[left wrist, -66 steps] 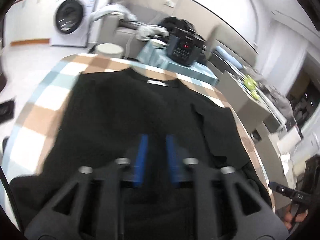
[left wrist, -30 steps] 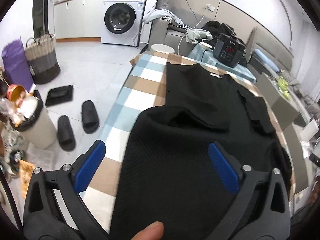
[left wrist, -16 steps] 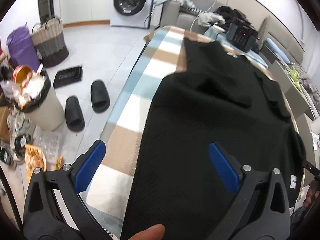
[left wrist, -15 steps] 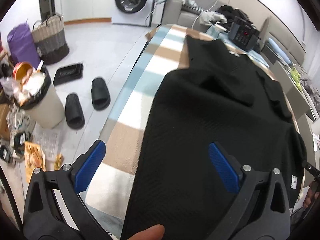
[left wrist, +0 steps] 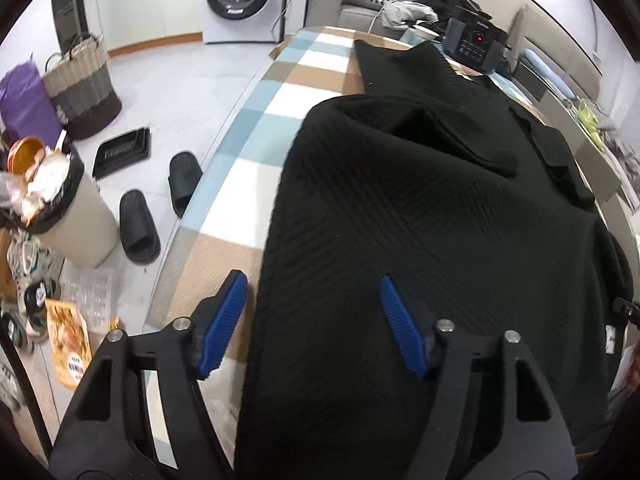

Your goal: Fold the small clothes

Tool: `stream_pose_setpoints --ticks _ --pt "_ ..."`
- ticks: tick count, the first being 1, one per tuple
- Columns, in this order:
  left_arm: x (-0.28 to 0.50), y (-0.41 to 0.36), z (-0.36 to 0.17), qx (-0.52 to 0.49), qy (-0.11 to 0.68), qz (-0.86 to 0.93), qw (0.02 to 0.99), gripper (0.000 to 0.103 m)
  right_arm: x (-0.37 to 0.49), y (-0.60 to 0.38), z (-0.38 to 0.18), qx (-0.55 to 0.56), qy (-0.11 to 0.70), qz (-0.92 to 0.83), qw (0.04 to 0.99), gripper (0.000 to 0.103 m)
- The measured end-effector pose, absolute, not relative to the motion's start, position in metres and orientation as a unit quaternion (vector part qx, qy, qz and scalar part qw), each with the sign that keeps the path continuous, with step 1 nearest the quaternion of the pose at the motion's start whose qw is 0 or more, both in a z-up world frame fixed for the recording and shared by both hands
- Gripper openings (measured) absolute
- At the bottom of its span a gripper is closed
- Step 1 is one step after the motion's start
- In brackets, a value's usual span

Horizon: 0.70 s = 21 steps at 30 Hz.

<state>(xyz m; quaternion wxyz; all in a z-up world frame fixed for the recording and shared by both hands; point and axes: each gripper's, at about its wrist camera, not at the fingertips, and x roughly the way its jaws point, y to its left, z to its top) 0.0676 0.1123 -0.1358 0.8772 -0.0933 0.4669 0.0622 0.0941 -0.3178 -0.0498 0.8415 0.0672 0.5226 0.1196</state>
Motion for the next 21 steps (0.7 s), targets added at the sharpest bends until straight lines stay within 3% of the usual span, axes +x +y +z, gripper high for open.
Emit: stream_pose_setpoints --ticks 3,4,5,7,8,14,21 --pt "0.072 0.106 -0.134 -0.081 0.458 0.064 0.883 0.037 0.093 -0.314 -0.05 0.05 0.519 0.118 0.845 0.052" --pt "0.073 0.106 -0.134 -0.083 0.453 0.059 0.886 0.012 0.094 -0.313 -0.049 0.044 0.518 0.114 0.847 0.038" --pt "0.073 0.107 -0.134 -0.091 0.45 0.05 0.887 0.004 0.095 -0.312 -0.048 0.041 0.512 0.113 0.85 0.027" --pt "0.071 0.111 -0.129 -0.112 0.432 0.044 0.894 0.004 0.094 -0.313 -0.044 0.048 0.498 0.126 0.857 0.01" --pt "0.068 0.111 -0.125 -0.115 0.421 0.044 0.899 0.004 0.094 -0.316 -0.038 0.058 0.484 0.129 0.864 0.009" --pt "0.056 0.11 -0.092 -0.135 0.363 0.021 0.922 0.004 0.083 -0.365 0.001 0.149 0.399 0.102 0.899 0.006" --pt "0.049 0.11 -0.06 -0.153 0.314 0.014 0.937 0.004 0.07 -0.388 0.025 0.209 0.363 0.126 0.899 0.006"
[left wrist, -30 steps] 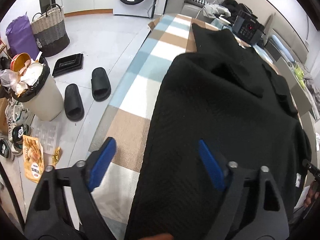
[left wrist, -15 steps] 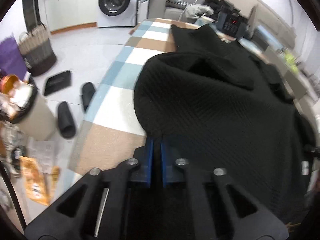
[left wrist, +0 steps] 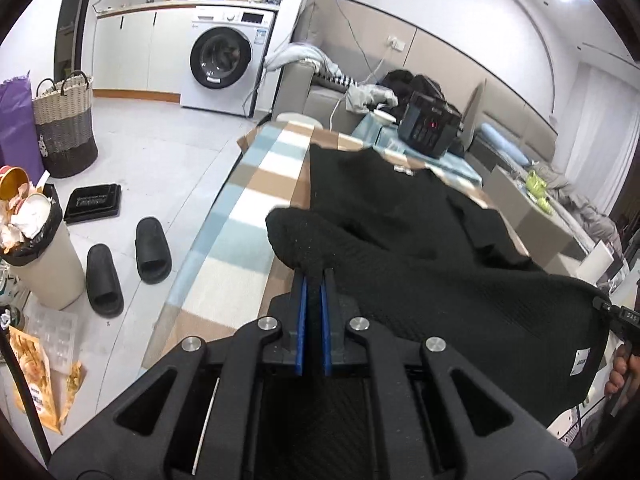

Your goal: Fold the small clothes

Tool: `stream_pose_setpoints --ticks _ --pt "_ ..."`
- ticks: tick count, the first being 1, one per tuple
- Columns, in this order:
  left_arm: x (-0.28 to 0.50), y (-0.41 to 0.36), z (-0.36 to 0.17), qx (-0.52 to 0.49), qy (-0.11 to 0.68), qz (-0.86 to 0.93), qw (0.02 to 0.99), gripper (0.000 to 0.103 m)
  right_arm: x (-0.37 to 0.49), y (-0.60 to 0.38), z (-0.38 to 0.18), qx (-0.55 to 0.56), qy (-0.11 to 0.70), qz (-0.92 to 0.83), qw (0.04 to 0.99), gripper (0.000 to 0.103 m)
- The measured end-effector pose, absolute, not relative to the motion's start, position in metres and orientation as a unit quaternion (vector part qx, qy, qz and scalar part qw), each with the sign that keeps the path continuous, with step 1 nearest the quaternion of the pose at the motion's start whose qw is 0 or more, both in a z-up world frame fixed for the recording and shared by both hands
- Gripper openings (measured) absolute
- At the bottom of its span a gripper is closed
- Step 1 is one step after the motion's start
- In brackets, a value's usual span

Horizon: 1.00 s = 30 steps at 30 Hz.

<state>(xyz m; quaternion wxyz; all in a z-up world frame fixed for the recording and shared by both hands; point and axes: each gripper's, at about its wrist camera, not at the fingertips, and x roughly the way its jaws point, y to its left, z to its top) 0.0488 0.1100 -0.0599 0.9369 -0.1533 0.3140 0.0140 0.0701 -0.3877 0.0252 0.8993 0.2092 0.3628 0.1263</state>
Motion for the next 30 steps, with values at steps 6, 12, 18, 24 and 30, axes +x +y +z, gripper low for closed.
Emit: stream_pose_setpoints --ticks 6,12,18,24,30 --pt "0.069 0.124 -0.053 -0.171 0.303 0.026 0.937 0.004 0.103 -0.381 0.031 0.212 0.35 0.107 0.906 0.006" --pt "0.128 0.138 -0.074 -0.189 0.321 0.043 0.927 0.004 0.158 -0.376 0.016 0.227 0.352 0.072 0.905 0.007" --pt "0.17 0.14 -0.099 -0.178 0.354 0.068 0.916 0.036 0.205 -0.381 -0.02 0.209 0.41 0.028 0.888 0.036" --pt "0.183 0.146 -0.122 -0.187 0.368 0.091 0.906 0.065 0.197 -0.405 -0.049 0.248 0.432 0.027 0.867 0.057" --pt "0.206 0.135 -0.138 -0.187 0.391 0.064 0.899 0.063 0.213 -0.391 -0.06 0.251 0.441 0.062 0.86 0.057"
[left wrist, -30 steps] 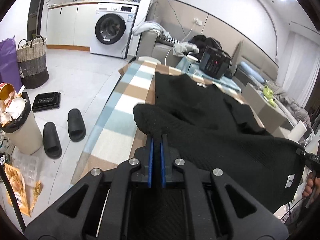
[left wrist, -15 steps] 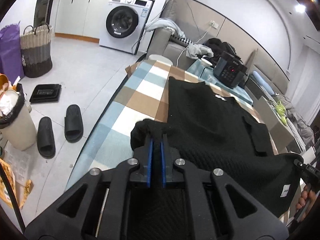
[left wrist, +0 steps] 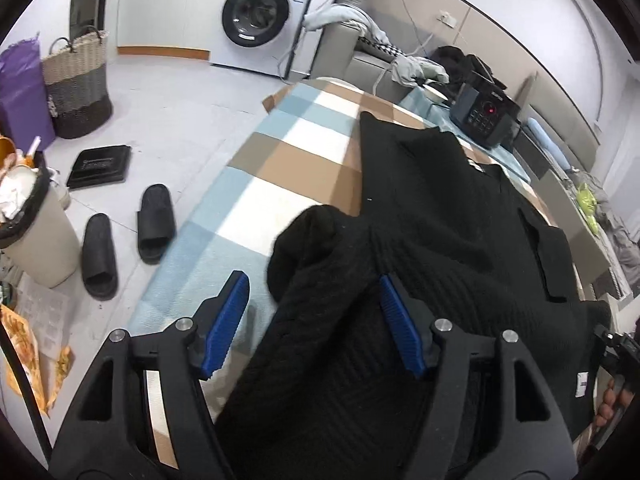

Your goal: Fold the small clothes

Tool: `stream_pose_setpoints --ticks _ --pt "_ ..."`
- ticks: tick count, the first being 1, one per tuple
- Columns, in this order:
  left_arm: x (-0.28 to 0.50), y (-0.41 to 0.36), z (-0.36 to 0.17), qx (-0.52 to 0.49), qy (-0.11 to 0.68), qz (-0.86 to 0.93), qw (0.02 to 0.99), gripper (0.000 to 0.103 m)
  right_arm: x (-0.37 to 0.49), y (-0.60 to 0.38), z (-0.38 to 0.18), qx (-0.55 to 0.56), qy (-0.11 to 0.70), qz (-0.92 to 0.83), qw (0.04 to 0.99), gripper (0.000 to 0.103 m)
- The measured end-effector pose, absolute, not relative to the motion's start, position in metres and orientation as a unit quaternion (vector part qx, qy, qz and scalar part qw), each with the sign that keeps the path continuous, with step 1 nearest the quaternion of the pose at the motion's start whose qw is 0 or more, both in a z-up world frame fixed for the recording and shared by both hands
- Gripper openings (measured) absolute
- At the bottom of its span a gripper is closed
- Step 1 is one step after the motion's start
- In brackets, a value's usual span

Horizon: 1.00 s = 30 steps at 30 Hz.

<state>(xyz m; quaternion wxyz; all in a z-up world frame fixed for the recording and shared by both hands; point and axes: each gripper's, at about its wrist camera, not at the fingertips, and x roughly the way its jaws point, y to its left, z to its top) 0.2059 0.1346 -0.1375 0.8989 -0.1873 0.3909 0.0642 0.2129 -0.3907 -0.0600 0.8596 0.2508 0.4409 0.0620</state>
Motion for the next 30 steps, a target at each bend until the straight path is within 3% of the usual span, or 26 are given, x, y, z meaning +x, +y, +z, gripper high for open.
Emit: stream_pose_setpoints --ticks 3,4,5,8,9,17,30 --pt "0.216 0.129 -0.143 -0.189 0.398 0.054 0.896 0.042 0.225 -0.381 -0.064 0.237 0.451 0.065 0.858 0.057" --pt "0.218 0.127 -0.143 -0.184 0.394 0.051 0.899 0.029 0.227 -0.379 -0.065 0.231 0.453 0.064 0.859 0.052" --pt "0.221 0.124 -0.144 -0.182 0.392 0.039 0.901 0.014 0.228 -0.377 -0.064 0.224 0.451 0.065 0.861 0.041" --pt "0.228 0.114 -0.145 -0.162 0.395 0.029 0.904 0.011 0.23 -0.374 -0.065 0.215 0.447 0.07 0.866 0.019" --pt "0.231 0.111 -0.146 -0.157 0.397 0.026 0.904 0.01 0.231 -0.374 -0.065 0.213 0.449 0.07 0.865 0.017" --pt "0.227 0.076 -0.142 -0.103 0.412 -0.011 0.905 0.009 0.222 -0.374 -0.063 0.189 0.466 0.059 0.862 0.014" --pt "0.167 0.071 -0.135 -0.114 0.411 -0.024 0.904 0.009 0.183 -0.386 -0.055 0.198 0.475 0.044 0.857 0.013"
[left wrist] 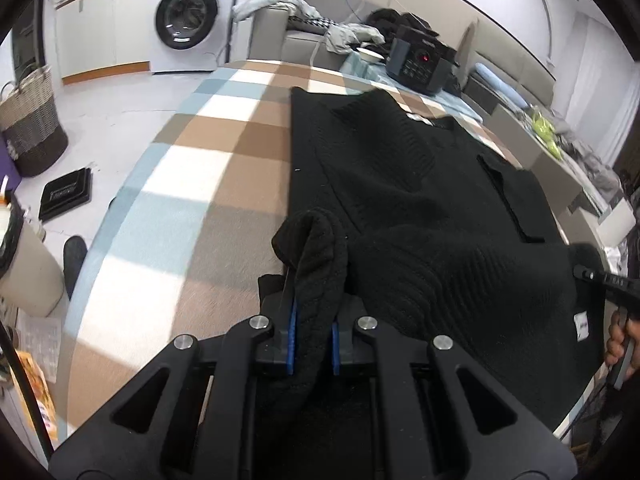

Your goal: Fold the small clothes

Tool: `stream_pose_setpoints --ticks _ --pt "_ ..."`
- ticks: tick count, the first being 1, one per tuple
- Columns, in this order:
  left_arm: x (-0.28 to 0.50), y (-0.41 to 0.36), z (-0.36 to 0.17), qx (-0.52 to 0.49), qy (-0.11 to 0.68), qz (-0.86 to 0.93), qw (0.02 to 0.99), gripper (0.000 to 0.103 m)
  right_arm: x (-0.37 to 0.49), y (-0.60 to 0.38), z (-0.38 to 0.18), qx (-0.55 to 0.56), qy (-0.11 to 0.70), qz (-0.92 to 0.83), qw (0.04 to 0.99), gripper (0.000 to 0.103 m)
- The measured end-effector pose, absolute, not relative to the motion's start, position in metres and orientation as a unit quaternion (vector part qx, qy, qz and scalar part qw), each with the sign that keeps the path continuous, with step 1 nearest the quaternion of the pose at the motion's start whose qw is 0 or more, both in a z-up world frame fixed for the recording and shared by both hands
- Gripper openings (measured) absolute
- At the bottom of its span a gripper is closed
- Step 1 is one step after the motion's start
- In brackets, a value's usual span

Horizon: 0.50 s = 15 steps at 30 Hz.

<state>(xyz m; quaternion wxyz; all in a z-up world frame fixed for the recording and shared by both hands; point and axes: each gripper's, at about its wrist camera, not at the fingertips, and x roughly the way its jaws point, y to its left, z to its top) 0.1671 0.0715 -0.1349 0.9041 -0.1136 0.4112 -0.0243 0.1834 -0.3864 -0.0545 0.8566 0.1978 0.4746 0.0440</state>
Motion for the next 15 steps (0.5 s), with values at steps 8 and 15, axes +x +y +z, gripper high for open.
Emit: stream_pose_setpoints --ticks 8,15 --pt "0.138 0.098 -0.127 -0.134 0.395 0.018 0.909 0.015 0.17 -0.363 -0.028 0.195 0.43 0.074 0.879 0.019" --pt "0.114 0.111 -0.11 -0.16 0.374 0.052 0.912 0.06 0.145 -0.368 -0.002 0.192 0.395 0.082 0.895 0.059"
